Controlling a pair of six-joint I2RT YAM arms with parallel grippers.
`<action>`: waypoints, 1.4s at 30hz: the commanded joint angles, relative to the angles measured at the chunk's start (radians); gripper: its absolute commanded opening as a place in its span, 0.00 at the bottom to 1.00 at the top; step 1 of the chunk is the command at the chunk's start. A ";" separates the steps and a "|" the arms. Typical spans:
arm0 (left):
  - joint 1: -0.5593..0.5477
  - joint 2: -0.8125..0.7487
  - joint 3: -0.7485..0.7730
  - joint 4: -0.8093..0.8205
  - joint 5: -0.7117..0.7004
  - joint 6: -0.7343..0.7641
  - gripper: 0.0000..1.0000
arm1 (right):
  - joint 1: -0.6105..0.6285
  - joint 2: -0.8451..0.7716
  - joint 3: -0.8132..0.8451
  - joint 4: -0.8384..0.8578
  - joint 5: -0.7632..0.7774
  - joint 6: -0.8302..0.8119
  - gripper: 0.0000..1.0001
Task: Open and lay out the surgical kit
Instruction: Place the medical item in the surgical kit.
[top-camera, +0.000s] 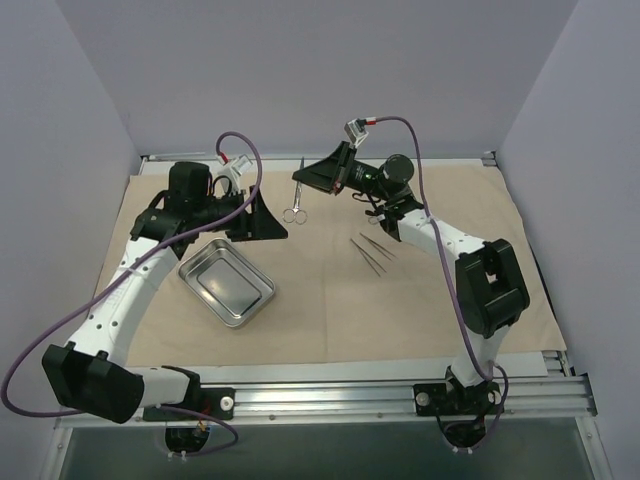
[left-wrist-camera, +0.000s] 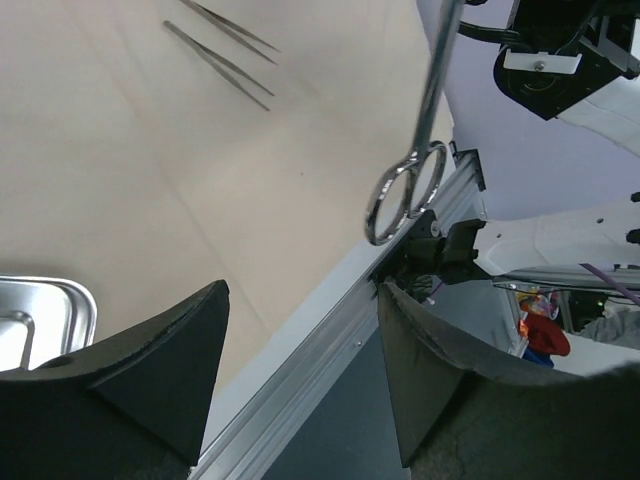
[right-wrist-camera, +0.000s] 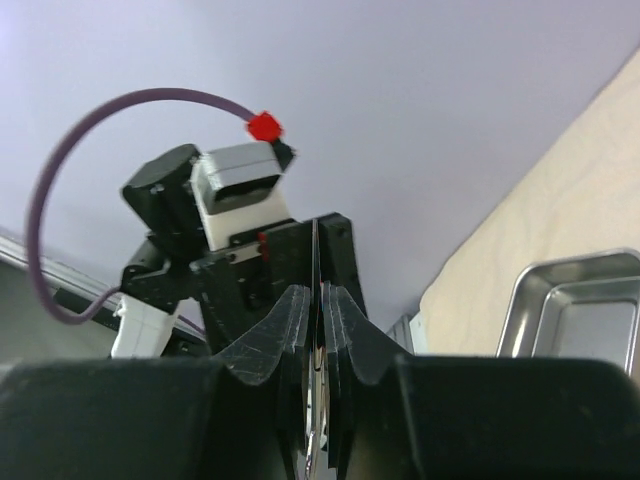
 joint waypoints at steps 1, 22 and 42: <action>0.005 0.004 -0.015 0.148 0.114 -0.053 0.70 | -0.007 -0.066 -0.010 0.161 -0.003 0.033 0.00; -0.010 0.034 -0.101 0.515 0.275 -0.291 0.67 | 0.004 -0.047 -0.028 0.341 -0.019 0.167 0.00; -0.010 0.121 -0.036 -0.003 0.223 0.034 0.02 | 0.030 -0.161 0.412 -1.635 0.422 -1.480 0.65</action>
